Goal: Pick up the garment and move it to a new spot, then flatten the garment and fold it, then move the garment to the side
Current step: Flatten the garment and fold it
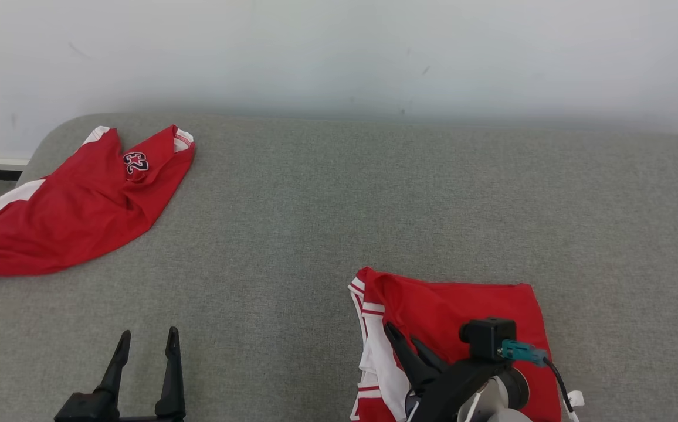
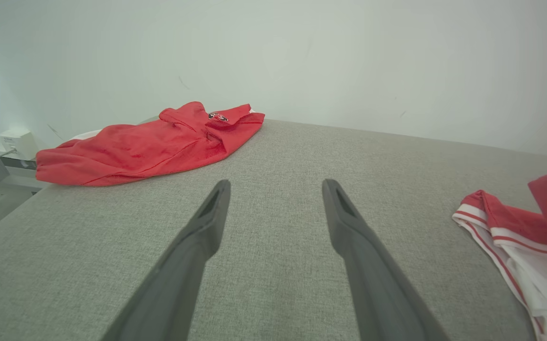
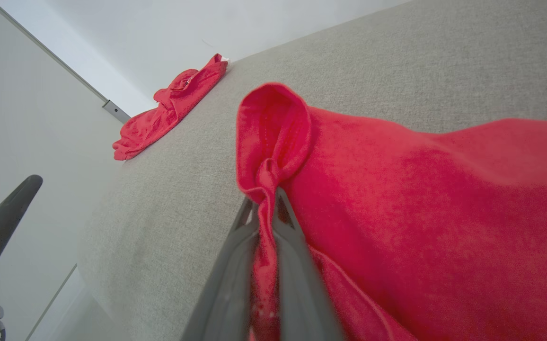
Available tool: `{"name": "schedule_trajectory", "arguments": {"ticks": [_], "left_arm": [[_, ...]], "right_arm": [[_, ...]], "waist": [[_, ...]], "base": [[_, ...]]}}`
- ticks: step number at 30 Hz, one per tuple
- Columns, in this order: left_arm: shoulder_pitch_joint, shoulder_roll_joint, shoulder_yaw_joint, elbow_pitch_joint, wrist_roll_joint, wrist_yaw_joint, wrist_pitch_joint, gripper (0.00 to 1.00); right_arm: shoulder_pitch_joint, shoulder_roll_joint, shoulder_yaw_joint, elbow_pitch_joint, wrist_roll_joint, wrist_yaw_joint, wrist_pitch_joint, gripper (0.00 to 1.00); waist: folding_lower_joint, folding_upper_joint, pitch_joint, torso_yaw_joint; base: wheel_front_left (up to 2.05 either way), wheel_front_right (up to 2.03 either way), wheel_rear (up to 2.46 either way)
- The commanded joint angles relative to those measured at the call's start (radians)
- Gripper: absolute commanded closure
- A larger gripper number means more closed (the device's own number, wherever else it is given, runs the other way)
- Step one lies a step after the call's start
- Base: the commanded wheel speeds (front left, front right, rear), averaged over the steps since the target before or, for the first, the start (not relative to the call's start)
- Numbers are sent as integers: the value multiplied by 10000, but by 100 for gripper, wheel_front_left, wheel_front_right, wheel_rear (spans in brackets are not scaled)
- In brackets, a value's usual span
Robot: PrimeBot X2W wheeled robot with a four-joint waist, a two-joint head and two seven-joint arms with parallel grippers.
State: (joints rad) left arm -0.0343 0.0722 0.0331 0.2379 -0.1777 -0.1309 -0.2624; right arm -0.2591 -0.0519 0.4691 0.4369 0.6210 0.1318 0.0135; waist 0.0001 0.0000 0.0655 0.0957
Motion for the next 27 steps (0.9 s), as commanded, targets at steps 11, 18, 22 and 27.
{"name": "schedule_trajectory", "arguments": {"ticks": [11, 18, 22, 27], "left_arm": [[-29, 36, -91, 187, -77, 14, -33, 0], [147, 58, -41, 127, -19, 14, -33, 0], [281, 51, 33, 39, 22, 14, -33, 0], [375, 46, 159, -92, 100, 14, -33, 0]], "right_arm": [[-985, 14, 683, 1553, 158, -19, -1466, 0], [-1059, -331, -389, 1562, -537, -19, -2422, 0], [-724, -716, -1120, 1056, -886, -19, -2634, 0], [-103, -1083, -2036, 194, -1373, -19, -2750, 0]], "waist": [[-1, 0, -91, -1], [-1, 0, -364, -358], [-1, 0, -514, -582], [-1, 0, -647, -836]], "base": [[0, 0, 0], [0, 0, 0], [0, 0, 0], [0, 0, 0]]}}
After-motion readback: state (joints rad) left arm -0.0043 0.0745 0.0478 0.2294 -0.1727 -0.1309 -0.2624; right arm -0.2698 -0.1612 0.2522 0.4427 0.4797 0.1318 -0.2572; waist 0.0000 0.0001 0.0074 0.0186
